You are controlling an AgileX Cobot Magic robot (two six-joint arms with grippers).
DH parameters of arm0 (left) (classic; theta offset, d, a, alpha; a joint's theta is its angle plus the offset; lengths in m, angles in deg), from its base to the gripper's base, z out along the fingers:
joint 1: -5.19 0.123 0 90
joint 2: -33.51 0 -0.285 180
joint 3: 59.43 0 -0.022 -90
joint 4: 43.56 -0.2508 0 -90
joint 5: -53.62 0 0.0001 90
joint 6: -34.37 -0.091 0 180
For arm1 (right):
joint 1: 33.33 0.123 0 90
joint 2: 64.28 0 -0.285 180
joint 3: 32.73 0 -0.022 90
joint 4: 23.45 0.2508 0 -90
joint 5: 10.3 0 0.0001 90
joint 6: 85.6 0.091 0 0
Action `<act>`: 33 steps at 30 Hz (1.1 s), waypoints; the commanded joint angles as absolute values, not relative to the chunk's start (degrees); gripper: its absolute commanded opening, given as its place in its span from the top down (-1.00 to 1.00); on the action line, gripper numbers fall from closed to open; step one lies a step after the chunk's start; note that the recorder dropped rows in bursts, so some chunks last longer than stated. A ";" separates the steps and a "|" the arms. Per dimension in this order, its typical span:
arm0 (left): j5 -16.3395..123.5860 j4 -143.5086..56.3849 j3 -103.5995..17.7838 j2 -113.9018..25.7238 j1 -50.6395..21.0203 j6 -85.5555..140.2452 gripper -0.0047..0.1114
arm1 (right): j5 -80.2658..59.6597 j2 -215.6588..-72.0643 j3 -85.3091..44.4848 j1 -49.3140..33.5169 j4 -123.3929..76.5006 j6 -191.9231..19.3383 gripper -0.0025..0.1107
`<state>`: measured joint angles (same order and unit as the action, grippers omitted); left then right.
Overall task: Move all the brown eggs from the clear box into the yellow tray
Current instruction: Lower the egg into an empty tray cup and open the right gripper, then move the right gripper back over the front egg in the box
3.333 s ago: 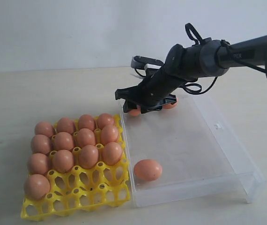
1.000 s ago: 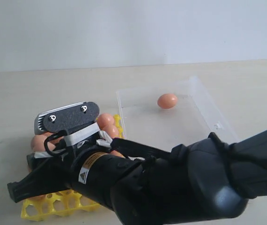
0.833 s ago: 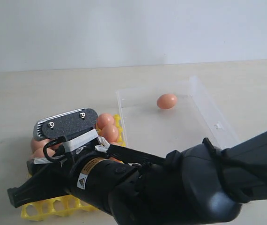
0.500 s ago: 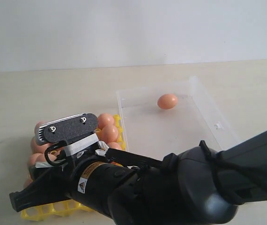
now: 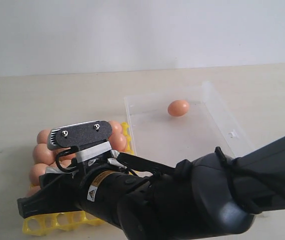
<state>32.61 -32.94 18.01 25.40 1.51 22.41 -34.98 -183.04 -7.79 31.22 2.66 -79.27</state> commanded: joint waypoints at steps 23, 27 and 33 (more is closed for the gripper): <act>33.17 -32.88 17.78 25.72 1.26 22.58 0.92 | -36.15 -183.27 -7.48 30.91 1.93 -77.88 -0.02; 33.17 -32.88 17.78 25.72 1.26 22.58 0.92 | -36.15 -182.19 -7.48 30.91 1.93 -77.37 -0.02; 33.17 -32.88 17.78 25.72 1.26 22.48 0.92 | -35.55 -175.62 -7.48 30.91 0.90 -82.35 -0.02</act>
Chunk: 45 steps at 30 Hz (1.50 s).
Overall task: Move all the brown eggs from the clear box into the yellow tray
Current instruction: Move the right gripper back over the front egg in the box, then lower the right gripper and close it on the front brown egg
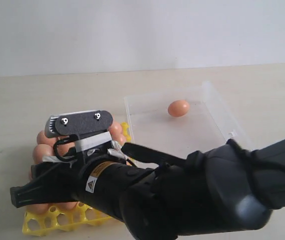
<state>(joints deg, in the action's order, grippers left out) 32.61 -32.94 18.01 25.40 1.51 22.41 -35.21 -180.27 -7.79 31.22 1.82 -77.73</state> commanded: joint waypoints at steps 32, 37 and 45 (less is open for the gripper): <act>33.17 -32.88 17.78 25.72 1.26 22.59 0.92 | 36.26 -171.89 -24.46 0.33 -16.83 -108.67 0.02; 33.17 -32.88 17.78 25.72 1.26 22.59 0.92 | 36.26 -175.94 -24.46 2.04 -16.98 -115.57 0.09; 33.17 -32.88 17.78 25.72 1.26 22.59 0.92 | 32.45 -178.26 -24.59 4.91 -16.82 -115.48 -0.11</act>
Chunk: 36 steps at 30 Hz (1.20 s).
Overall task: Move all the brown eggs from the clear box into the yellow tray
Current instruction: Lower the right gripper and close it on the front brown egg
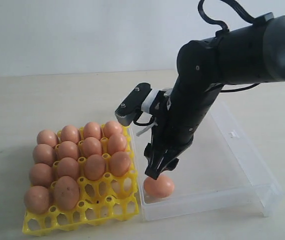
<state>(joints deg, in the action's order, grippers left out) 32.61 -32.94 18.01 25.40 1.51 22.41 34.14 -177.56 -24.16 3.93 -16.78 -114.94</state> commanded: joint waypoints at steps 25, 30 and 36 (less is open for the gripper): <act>33.17 -32.88 17.78 25.72 1.26 22.59 0.92 | 33.45 -181.56 -24.48 6.54 -15.71 -116.51 -0.09; 33.17 -32.88 17.78 25.72 1.26 22.59 0.92 | 32.37 -182.31 -24.48 6.93 -16.53 -115.38 -0.24; 33.17 -32.88 17.78 25.72 1.26 22.59 0.92 | 31.36 -184.04 -24.48 7.03 -16.32 -114.97 -0.24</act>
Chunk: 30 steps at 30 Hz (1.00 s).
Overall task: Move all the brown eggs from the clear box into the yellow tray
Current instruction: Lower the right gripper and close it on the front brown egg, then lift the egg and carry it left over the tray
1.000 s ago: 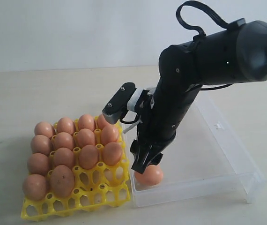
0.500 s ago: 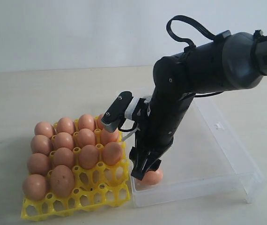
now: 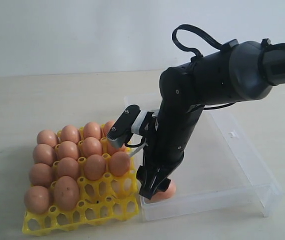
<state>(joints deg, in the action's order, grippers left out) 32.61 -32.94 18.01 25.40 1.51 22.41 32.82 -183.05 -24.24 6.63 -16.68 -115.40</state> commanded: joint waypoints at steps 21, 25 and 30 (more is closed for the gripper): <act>33.17 -32.88 17.78 25.72 1.26 22.59 0.92 | 10.09 -173.83 -17.47 2.52 -10.81 -117.03 0.96; 33.17 -32.88 17.78 25.72 1.26 22.59 0.92 | -1.32 -165.36 -10.28 4.33 -6.13 -113.63 0.96; 33.17 -32.88 17.78 25.72 1.26 22.59 0.92 | -24.96 -156.33 0.03 15.27 0.10 -105.27 0.96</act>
